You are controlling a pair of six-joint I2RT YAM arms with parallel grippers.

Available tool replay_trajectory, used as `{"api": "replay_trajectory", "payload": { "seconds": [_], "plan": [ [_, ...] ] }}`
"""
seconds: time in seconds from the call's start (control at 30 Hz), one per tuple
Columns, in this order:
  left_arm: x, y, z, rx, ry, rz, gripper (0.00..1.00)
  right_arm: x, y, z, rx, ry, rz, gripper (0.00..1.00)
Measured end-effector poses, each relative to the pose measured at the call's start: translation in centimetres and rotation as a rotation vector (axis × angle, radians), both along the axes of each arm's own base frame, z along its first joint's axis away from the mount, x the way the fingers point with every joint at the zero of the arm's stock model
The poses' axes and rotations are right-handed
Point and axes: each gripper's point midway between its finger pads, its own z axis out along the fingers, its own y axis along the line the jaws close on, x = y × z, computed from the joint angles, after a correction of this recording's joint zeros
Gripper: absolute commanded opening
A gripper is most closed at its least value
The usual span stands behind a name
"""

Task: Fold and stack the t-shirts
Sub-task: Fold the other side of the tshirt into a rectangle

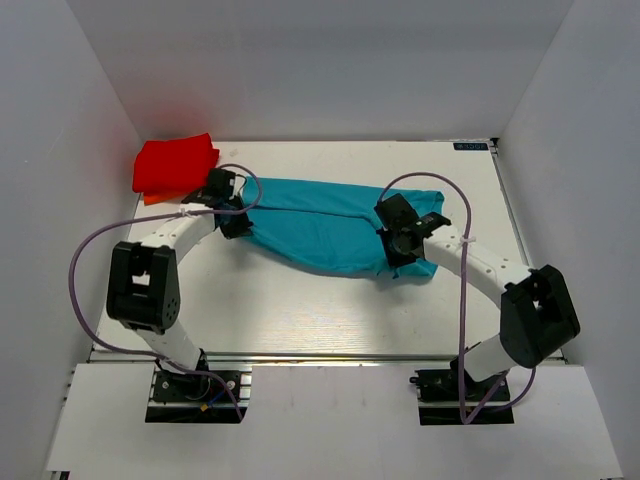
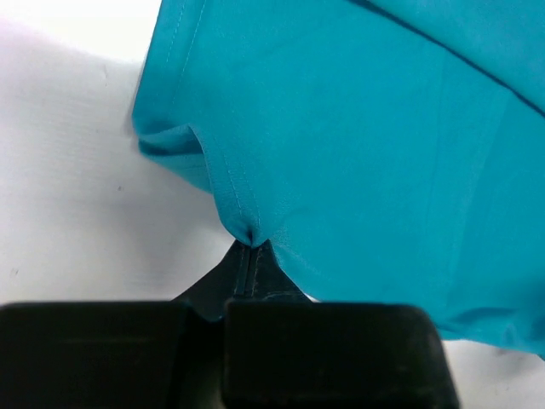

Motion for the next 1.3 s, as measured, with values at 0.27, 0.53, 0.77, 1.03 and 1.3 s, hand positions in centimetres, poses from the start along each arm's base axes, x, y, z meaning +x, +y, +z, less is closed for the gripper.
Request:
{"api": "replay_trajectory", "payload": {
  "seconds": [0.27,0.53,0.77,1.03,1.3],
  "plan": [
    [2.6,-0.2,-0.6,0.008,0.027,0.01,0.0,3.2,-1.5,0.7,-0.034,-0.021,-0.036,0.0],
    [6.3,0.0,0.3,0.011,-0.008,0.038,0.0,6.7,-2.2,0.8,-0.053,-0.021,-0.039,0.0],
    [8.5,0.5,-0.4,0.016,-0.005,0.059,0.0,8.1,-2.6,0.3,-0.045,-0.003,-0.025,0.0],
    [9.9,0.2,-1.0,0.004,-0.033,0.041,0.0,11.1,-2.4,0.6,-0.051,-0.019,0.027,0.0],
    [13.2,0.2,0.0,0.025,-0.1,0.037,0.0,13.4,-2.4,0.5,-0.063,-0.025,0.057,0.0]
  ]
}}
